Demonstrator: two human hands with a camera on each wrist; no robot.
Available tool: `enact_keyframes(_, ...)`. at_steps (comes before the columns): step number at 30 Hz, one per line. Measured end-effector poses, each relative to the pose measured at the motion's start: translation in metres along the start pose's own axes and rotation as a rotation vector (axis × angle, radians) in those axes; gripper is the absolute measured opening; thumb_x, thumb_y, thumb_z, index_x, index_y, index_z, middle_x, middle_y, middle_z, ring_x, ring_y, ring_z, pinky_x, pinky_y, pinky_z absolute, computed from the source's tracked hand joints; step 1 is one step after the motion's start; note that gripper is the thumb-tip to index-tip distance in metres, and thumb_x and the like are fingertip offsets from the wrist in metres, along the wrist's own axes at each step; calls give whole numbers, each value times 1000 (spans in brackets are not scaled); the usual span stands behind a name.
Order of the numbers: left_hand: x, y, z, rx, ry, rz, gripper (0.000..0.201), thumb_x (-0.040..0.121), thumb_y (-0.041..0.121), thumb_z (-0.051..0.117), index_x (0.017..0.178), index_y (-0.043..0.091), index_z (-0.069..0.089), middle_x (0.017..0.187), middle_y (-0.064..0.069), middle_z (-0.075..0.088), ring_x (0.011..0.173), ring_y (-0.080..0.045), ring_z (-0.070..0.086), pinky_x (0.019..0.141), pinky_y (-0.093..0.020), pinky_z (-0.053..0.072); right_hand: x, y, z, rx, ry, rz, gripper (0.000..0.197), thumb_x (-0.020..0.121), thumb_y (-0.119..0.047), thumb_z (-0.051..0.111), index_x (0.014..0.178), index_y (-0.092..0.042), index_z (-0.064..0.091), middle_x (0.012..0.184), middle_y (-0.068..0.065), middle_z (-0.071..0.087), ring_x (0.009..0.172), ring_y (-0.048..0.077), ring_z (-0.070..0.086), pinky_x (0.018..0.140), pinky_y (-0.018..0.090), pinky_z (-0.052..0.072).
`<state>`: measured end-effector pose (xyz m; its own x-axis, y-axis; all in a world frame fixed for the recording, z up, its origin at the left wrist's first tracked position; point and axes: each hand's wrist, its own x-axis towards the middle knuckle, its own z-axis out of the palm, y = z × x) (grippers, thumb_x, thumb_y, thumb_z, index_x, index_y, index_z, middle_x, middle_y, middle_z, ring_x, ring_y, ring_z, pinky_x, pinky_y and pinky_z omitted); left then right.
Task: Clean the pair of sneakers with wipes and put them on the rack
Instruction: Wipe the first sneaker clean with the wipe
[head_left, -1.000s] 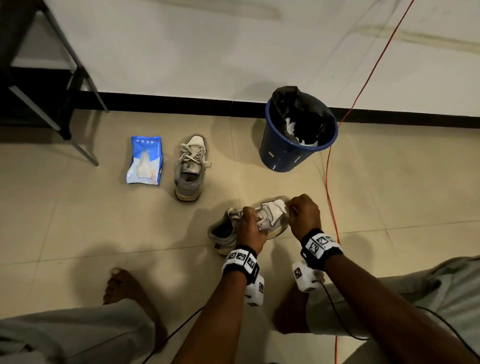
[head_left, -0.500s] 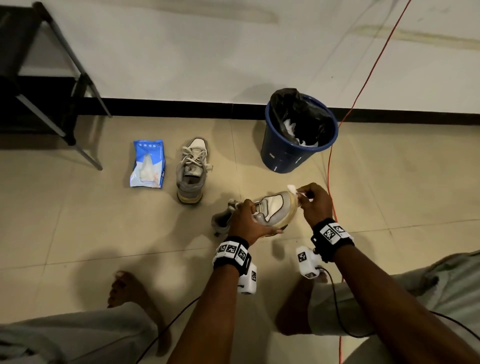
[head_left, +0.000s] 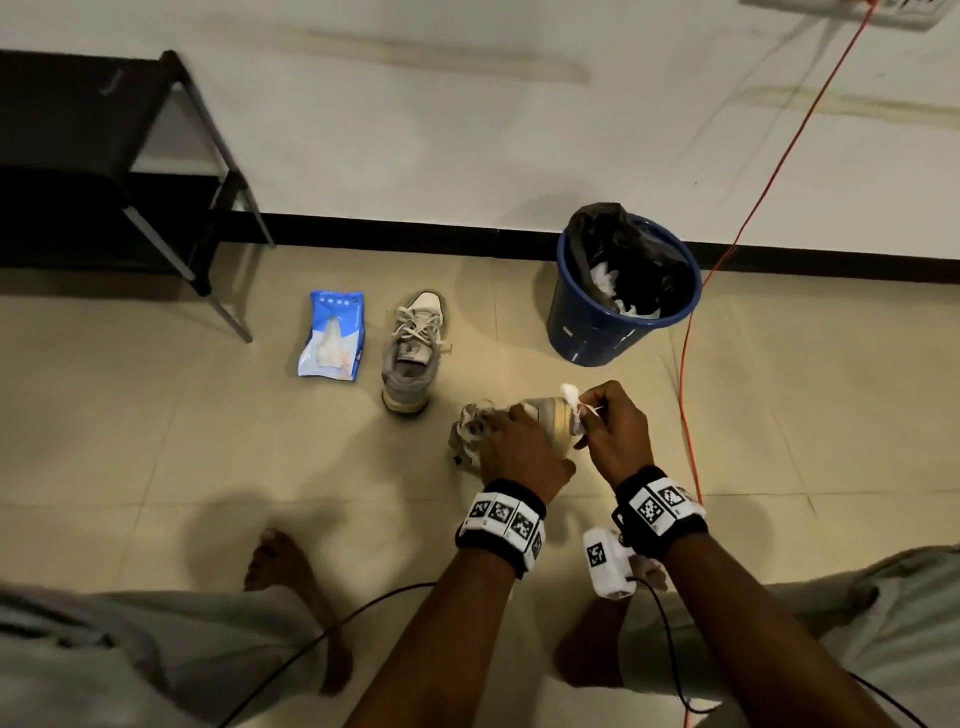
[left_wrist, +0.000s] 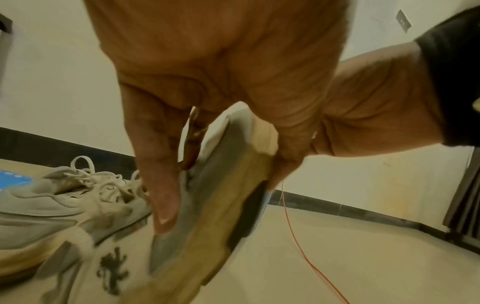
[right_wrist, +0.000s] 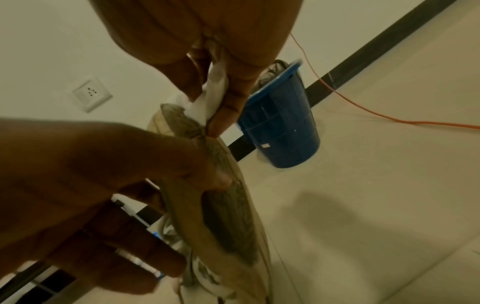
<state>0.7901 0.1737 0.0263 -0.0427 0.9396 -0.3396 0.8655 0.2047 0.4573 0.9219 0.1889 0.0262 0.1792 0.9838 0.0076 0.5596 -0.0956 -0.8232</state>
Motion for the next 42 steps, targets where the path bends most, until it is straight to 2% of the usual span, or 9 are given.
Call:
enact_keyframes(6,-9,-31,-11,-108,45,40,49,77,33,72,121,17,59,113,-9,67,106,-31,63,84,-37,52,-22,-11,-2,-128,-22,-87,13,79,-13,71,81,-25,66,79,-5,62,75,19,60,65,43,52)
enact_keyframes(10,-19,-41,-3,-125,28,100,64,73,45,79,129,25,55,119,-5,65,109,-27,62,89,-37,53,-30,-28,-5,-87,120,-146,12,79,-11,73,83,-22,72,83,-4,65,75,13,58,67,33,50)
enact_keyframes(14,-27,-39,7,-44,-11,155,45,81,30,72,123,23,58,118,-7,63,104,-30,65,84,-36,52,-62,-22,15,-283,-55,-305,14,84,-11,69,95,-17,75,85,0,58,72,17,53,61,27,42)
enact_keyframes(18,-35,-40,19,52,-37,213,72,78,28,74,142,22,42,130,-14,56,113,-35,59,89,-41,51,-48,4,9,-377,4,-122,15,82,-5,66,92,-10,76,84,13,62,78,34,60,68,29,40)
enact_keyframes(23,-37,-43,16,42,-54,213,64,81,22,73,139,20,48,128,-13,59,113,-35,59,91,-41,50,-65,-6,10,-241,-88,-242,11,83,-6,67,87,-13,75,82,5,65,76,18,60,69,28,47)
enact_keyframes(26,-38,-41,12,111,-33,243,69,83,21,71,144,13,40,134,-15,53,117,-35,56,92,-43,49,-45,7,7,-280,-47,-95,16,78,2,67,85,-10,76,85,11,68,83,30,64,74,31,47)
enact_keyframes(32,-27,-54,-4,-48,45,189,50,79,27,77,126,23,61,116,-7,69,107,-31,64,88,-36,51,-67,-16,19,-134,-37,-240,12,82,-7,71,89,-16,75,84,-2,65,78,9,60,72,19,47)
enact_keyframes(38,-25,-56,-4,-50,42,221,52,78,29,77,127,24,60,114,-8,70,105,-32,65,88,-38,52,-50,-1,17,-88,87,-113,23,78,0,70,84,-21,75,83,2,69,81,21,66,72,29,50)
enact_keyframes(42,-20,-60,-5,-71,90,210,37,80,26,78,115,22,68,105,-8,73,99,-30,67,83,-33,52,-64,-24,31,-70,-38,-298,16,79,-2,72,87,-15,76,83,-1,66,77,8,62,71,13,47)
